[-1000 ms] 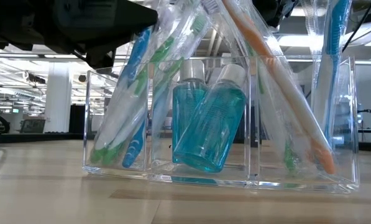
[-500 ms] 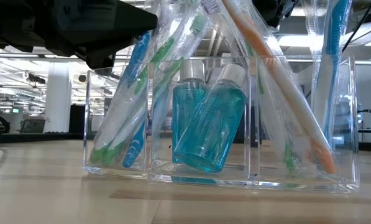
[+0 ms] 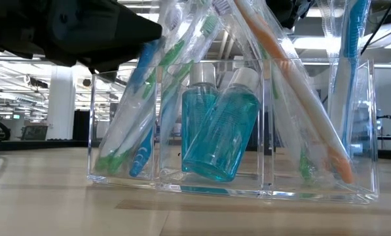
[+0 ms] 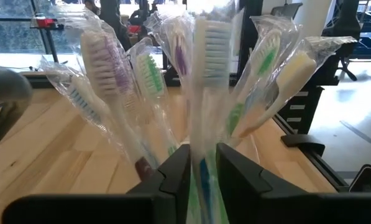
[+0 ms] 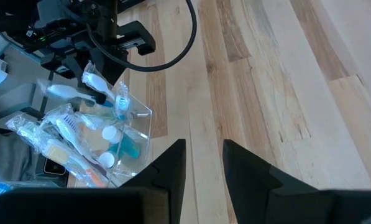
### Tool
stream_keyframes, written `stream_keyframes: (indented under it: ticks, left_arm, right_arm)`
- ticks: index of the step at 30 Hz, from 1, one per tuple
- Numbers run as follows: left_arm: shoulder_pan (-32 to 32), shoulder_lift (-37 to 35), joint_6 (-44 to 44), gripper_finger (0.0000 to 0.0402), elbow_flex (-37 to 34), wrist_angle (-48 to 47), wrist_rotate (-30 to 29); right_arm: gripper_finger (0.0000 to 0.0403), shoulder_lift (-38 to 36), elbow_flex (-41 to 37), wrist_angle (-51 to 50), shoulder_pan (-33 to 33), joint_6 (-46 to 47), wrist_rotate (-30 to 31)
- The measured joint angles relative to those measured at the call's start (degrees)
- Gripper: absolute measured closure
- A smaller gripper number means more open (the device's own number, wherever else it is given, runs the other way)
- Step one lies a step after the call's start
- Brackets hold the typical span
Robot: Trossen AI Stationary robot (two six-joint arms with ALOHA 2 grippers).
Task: Pick & Place toothbrushing station
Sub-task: Put the blue toothbrush into the transparent organizer
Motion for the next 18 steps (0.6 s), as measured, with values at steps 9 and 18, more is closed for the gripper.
stream_keyframes:
  ticks: [9, 18]
  left_arm:
    - [0.0, -0.6, 0.3, 0.0302, 0.0, 0.6, 0.0]
    - [-0.3, -5.8, 5.0, 0.0297, 0.0, -1.4, 0.1]
  right_arm:
    - [0.0305, 0.0, 0.0, 0.2, 0.0, -1.3, 1.2]
    - [0.0305, 0.0, 0.0, 0.2, 0.0, -1.4, 1.4]
